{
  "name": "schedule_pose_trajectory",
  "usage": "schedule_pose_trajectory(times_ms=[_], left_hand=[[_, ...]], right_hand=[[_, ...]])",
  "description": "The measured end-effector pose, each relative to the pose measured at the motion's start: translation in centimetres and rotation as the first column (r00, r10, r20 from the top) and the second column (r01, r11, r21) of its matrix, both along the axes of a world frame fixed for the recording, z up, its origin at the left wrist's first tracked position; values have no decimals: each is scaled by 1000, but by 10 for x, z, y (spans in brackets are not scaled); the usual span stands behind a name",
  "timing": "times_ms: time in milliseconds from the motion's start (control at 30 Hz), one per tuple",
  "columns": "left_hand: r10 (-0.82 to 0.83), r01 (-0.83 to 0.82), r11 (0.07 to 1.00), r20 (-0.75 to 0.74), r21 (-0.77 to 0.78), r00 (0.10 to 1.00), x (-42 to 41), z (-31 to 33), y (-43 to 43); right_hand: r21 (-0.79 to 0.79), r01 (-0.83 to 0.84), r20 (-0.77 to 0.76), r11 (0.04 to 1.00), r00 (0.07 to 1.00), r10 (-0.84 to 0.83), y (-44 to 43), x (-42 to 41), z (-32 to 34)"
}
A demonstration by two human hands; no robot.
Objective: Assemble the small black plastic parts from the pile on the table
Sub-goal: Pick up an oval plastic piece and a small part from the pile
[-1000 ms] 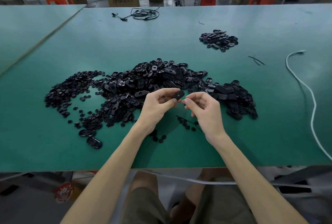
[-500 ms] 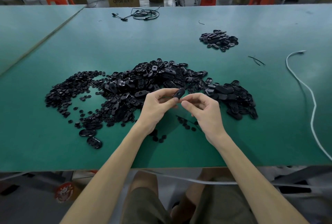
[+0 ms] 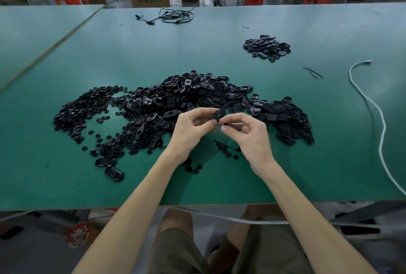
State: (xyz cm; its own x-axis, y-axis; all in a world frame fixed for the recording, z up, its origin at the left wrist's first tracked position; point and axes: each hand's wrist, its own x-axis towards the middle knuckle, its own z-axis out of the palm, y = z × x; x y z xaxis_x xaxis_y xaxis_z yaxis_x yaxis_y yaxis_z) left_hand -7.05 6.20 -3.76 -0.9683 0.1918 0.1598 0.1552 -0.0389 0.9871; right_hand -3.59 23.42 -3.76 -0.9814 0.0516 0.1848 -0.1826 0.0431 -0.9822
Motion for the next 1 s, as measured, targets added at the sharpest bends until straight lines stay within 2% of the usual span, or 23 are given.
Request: schedule_pose_trajectory(times_ms=[600,1000], left_hand=[[-9,10,1000,-12,17,1000,2,2,1],[1,-2,998,-11,-58,1000,2,1,1]], right_hand=[[-51,95,10,994,995,-95,1,-2,-2],[-79,145,2,986,989,-146,1,-4,-7]])
